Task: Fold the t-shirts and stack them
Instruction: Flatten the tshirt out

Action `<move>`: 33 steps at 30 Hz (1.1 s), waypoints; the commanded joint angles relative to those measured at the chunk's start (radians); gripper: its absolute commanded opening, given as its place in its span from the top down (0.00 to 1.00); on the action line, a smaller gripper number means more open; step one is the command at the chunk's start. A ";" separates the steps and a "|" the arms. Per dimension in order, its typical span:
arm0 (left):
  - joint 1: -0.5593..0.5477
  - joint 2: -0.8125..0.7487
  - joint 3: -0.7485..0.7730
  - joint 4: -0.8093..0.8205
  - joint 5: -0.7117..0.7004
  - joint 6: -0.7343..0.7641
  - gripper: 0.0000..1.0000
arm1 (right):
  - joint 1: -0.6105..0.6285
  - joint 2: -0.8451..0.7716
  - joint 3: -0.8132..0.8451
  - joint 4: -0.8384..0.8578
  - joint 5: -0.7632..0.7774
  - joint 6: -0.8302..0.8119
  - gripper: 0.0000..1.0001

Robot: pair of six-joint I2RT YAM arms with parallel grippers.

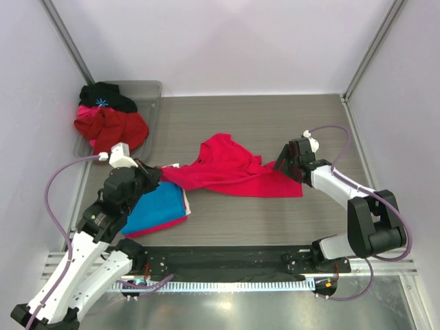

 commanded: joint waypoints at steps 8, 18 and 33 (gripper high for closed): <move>0.005 -0.085 -0.062 -0.018 -0.035 -0.011 1.00 | -0.089 -0.030 -0.057 0.048 0.131 0.013 0.31; 0.005 -0.102 -0.067 -0.011 -0.027 -0.014 1.00 | -0.224 0.063 -0.068 0.106 0.084 0.004 0.33; 0.003 -0.110 -0.070 -0.018 -0.050 -0.012 1.00 | -0.229 0.102 0.011 0.097 0.185 0.037 0.99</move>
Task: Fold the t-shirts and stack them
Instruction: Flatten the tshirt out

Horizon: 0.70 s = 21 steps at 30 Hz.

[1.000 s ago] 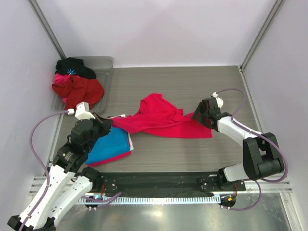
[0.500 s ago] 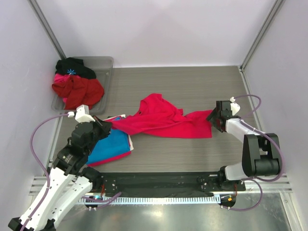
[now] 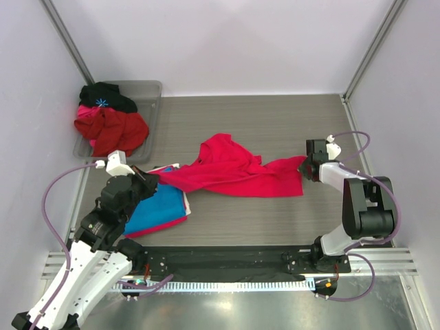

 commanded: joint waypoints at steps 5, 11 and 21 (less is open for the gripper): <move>0.003 0.014 0.007 0.009 -0.024 -0.006 1.00 | -0.005 -0.140 0.107 -0.084 0.048 0.016 0.99; 0.003 0.016 -0.002 0.019 -0.032 -0.006 1.00 | -0.005 -0.104 0.289 -0.116 -0.007 0.038 0.99; 0.005 0.025 0.003 0.015 -0.012 -0.008 1.00 | -0.080 0.301 0.783 -0.206 -0.053 0.059 0.72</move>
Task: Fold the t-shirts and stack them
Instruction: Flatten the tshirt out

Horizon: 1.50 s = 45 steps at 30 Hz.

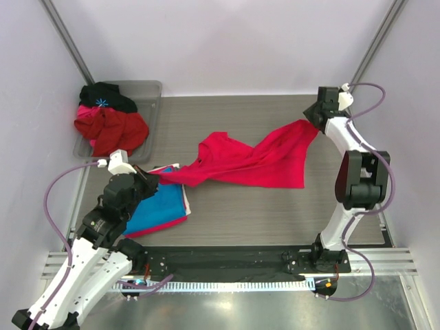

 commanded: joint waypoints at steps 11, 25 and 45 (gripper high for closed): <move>0.005 0.015 -0.004 0.025 0.016 -0.015 1.00 | -0.028 -0.223 -0.400 0.093 -0.210 -0.178 0.42; 0.005 0.021 -0.019 0.025 0.020 -0.025 1.00 | 0.075 -0.128 -0.436 0.149 -0.124 -0.236 0.59; 0.005 0.024 0.002 0.014 0.015 -0.019 1.00 | 0.106 -0.140 -0.456 0.118 -0.023 -0.250 0.53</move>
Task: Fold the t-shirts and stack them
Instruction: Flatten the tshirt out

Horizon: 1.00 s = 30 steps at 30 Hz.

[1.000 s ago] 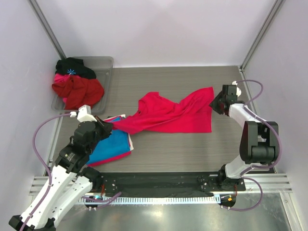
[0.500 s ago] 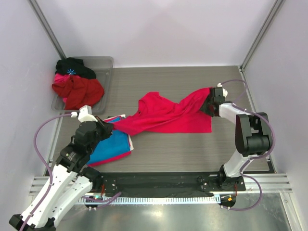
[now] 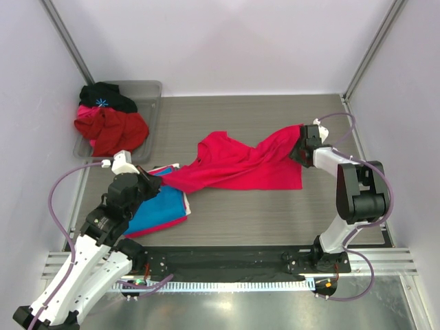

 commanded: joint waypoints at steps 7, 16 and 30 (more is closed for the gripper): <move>0.003 0.002 0.036 0.011 -0.003 0.001 1.00 | 0.008 0.009 0.013 0.023 -0.034 -0.018 0.55; 0.005 0.007 0.045 0.007 -0.004 0.001 1.00 | 0.007 0.011 0.015 0.026 -0.053 -0.021 0.68; 0.003 0.077 0.071 0.062 0.032 -0.024 1.00 | -0.026 -0.179 -0.008 0.015 -0.034 0.001 0.99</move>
